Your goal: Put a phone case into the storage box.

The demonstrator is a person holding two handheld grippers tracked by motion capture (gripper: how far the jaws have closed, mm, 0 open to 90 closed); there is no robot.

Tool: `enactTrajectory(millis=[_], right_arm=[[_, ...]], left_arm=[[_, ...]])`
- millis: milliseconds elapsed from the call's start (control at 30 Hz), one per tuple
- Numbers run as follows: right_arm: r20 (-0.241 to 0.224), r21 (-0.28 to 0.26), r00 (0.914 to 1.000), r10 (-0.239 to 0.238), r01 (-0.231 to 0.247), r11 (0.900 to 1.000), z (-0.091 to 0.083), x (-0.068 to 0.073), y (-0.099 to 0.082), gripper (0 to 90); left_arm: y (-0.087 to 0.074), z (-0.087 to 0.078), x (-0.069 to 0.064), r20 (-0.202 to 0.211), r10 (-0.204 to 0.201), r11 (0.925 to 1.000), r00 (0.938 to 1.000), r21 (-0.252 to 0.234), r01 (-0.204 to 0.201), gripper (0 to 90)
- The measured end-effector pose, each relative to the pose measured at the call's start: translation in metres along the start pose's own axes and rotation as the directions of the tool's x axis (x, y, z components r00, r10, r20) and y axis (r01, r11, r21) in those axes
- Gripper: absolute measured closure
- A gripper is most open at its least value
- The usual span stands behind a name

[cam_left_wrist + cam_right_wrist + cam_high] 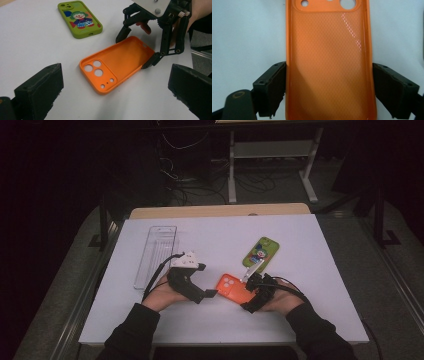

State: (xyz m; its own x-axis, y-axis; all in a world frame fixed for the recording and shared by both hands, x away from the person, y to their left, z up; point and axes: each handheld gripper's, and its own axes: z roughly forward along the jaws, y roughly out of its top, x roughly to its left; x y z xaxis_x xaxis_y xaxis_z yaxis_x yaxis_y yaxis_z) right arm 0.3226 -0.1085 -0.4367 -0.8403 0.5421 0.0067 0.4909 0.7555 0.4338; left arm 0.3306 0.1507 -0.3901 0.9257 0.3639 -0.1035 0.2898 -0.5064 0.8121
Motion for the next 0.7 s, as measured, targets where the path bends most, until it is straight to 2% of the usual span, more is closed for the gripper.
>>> enactTrajectory(millis=[33, 133, 300, 533, 667, 700], right_arm=[[0.0, 0.0, 1.0, 0.0, 0.0, 1.0, 0.0, 0.0, 0.0, 15.3], [-0.007, -0.005, 1.0, 0.001, -0.001, 1.0, 0.0, -0.001, 0.0, 15.3], [-0.051, -0.04, 0.9987, 0.005, -0.007, 0.9992, -0.005, -0.004, 0.0, 15.3], [-0.026, -0.06, 0.999, -0.037, 0.035, 0.9976, -0.015, -0.008, 0.004, 15.2], [-0.035, -0.066, 0.9982, -0.049, 0.047, 0.9967, -0.021, -0.012, 0.005, 15.1], [-0.051, -0.07, 0.9962, -0.07, 0.066, 0.9954, -0.025, -0.016, 0.007, 15.1]], left_arm=[[0.0, 0.0, -0.001, 0.001, -0.009, 0.9999, 1.0, -0.006, 0.009, 0.0], [0.0, 0.0, 0.0, 0.003, -0.001, 1.0, 1.0, -0.001, 0.001, 0.0], [0.0, -0.001, 0.001, 0.0, -0.001, 1.0, 1.0, -0.006, 0.001, 0.0], [0.001, -0.005, 0.003, -0.003, 0.008, 1.0, 1.0, -0.004, -0.008, 0.0], [0.003, -0.006, 0.005, 0.008, 0.025, 0.9997, 0.9997, 0.008, -0.025, 0.0], [0.004, -0.008, 0.007, 0.014, 0.026, 0.9996, 0.9996, 0.01, -0.027, 0.0]])
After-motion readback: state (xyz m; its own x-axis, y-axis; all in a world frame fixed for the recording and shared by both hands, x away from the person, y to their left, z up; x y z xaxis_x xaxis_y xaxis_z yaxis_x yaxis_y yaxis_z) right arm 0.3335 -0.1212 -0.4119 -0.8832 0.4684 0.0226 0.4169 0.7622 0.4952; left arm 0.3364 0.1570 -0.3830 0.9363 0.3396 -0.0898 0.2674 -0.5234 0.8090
